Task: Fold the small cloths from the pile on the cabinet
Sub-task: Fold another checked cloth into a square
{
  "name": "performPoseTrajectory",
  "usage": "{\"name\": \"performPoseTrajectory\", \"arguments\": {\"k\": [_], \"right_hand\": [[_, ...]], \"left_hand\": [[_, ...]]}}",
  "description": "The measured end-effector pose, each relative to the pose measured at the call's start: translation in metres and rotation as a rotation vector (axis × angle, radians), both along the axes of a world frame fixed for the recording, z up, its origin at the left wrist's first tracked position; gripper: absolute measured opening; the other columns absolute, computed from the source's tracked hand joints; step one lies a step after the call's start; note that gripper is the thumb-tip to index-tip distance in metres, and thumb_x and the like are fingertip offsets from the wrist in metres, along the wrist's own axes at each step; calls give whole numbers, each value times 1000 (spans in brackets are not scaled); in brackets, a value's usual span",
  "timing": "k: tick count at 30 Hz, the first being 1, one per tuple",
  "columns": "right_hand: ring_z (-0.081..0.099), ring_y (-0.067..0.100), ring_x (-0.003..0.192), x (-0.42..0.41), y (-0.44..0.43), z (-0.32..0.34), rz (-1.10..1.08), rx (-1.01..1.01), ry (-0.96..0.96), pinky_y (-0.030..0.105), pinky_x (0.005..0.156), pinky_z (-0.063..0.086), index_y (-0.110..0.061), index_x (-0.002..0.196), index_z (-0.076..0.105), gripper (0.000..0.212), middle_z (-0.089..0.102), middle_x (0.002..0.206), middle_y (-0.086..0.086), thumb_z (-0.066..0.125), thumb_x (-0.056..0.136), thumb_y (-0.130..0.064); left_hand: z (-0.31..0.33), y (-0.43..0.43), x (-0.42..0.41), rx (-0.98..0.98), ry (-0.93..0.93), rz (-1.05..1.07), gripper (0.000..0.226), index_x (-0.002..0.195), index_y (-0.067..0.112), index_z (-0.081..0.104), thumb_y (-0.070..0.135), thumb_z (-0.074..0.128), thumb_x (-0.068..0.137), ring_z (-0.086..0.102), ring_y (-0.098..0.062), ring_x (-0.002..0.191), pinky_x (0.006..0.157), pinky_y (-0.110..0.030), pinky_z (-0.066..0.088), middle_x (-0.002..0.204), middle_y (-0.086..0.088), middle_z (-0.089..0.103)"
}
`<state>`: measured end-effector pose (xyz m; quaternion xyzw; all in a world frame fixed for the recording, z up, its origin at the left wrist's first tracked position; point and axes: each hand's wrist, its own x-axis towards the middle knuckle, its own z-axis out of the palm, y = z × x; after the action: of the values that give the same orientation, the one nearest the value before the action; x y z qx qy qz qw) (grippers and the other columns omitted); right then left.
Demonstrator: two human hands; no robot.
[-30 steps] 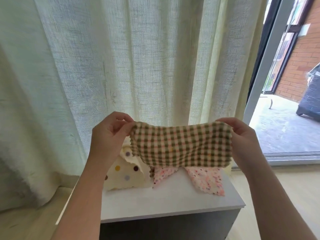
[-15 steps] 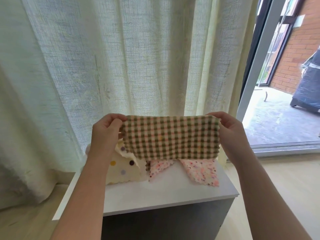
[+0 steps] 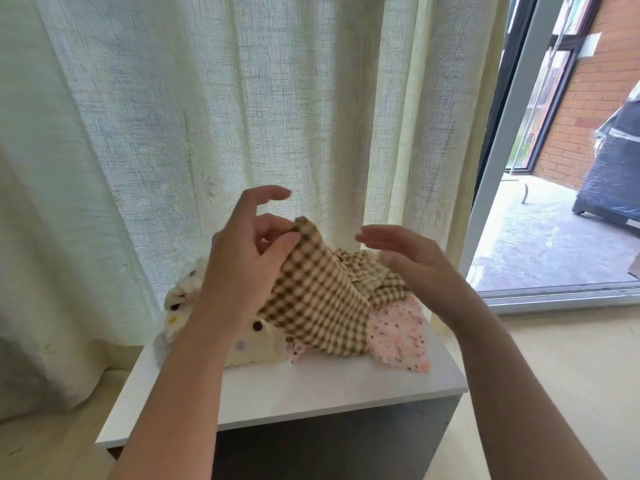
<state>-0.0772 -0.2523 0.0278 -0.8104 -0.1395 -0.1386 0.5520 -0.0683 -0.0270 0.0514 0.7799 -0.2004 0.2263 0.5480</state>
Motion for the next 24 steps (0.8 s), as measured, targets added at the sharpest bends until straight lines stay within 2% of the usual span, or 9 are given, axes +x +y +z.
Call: {"name": "performPoseTrajectory", "arguments": {"k": [2,5,7,11,14,16,19,21,24], "right_hand": [[64,5,111,-2,17,1,113,-16,13,30,99,50,-24,122,63,33,71,115,-9,68,89,-28],[71,18,91,-2,31,-2,123,2,15,44,91,54,-23,95,72,20,75,93,0,72,82,-37],[67,20,78,-1,30,-1,76,41,-13,43,81,53,-18,87,71,13,73,82,4,68,86,-30],[61,9,70,-3,23,3,9,207,-53,23,70,50,-10,84,68,11,66,72,-3,62,93,-11],[59,4,67,-4,21,6,-49,246,-64,16,65,48,-15,81,67,15,65,69,-9,60,94,-10],[58,4,66,-6,20,7,-71,264,-55,15,64,47,-14,82,65,16,63,67,-10,57,95,-8],[59,7,66,-10,19,10,-46,270,-33,18,64,48,-16,84,64,19,63,67,-6,55,96,-5],[61,11,69,-14,20,12,3,278,-28,20,65,49,-18,85,64,17,64,71,2,56,96,-7],[64,9,71,-17,24,15,48,294,-46,19,65,51,-14,91,64,6,66,73,-2,60,93,-10]], "left_hand": [[3,-8,-5,64,-31,-40,36,111,39,56,15,69,87,62,0,74,80,-20,45,84,18,71],[5,-11,-10,110,-73,-64,29,106,32,57,17,70,85,64,-4,75,78,-19,49,83,16,71],[7,-8,-11,98,-25,-122,27,101,32,53,21,71,84,61,-6,68,70,-19,49,83,13,70],[6,0,-12,258,51,-170,28,94,33,51,36,73,78,48,-14,55,56,-24,45,74,12,62],[6,0,-13,318,59,-121,26,93,32,56,37,76,76,53,-21,63,61,-31,49,76,4,63],[6,0,-13,313,62,-94,23,92,33,60,35,77,77,58,-23,66,65,-32,51,78,5,66],[6,2,-12,293,26,-56,13,82,31,64,30,77,79,56,-29,64,60,-30,48,69,5,63],[7,2,-12,286,-29,-36,12,77,29,64,28,75,81,55,-28,62,62,-31,48,67,6,61],[9,3,-14,305,-112,-31,9,78,29,63,29,70,84,54,-22,60,64,-35,48,68,8,60]]}}
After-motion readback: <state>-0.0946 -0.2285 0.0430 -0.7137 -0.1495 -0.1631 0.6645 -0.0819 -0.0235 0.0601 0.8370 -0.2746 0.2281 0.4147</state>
